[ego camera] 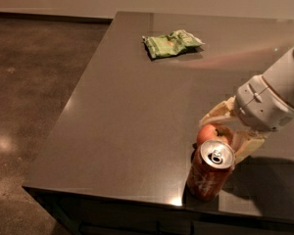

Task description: Move apple near coke can

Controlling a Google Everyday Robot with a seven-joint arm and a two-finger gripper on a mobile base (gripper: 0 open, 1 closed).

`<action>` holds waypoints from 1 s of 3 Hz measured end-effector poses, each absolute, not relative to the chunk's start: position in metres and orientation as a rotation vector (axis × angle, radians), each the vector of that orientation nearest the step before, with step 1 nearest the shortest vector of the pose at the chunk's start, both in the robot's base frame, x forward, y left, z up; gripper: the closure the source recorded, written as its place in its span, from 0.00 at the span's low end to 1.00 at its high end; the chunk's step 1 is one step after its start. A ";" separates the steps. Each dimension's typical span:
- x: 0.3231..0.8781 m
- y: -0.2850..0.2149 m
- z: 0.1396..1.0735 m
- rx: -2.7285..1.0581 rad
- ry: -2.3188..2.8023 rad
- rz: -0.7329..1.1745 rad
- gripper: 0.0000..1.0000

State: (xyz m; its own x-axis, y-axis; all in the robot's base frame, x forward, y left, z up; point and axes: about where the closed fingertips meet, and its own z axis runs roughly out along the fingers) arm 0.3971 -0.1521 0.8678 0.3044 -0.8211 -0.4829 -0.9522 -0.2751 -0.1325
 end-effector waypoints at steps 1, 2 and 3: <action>0.399 -0.148 0.865 -2.203 1.549 0.442 0.59; 0.401 -0.146 0.863 -2.214 1.531 0.428 0.36; 0.402 -0.146 0.860 -2.224 1.528 0.417 0.13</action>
Offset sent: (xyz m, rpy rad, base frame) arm 0.0055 0.0050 -0.0074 -0.0059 -0.0381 0.0498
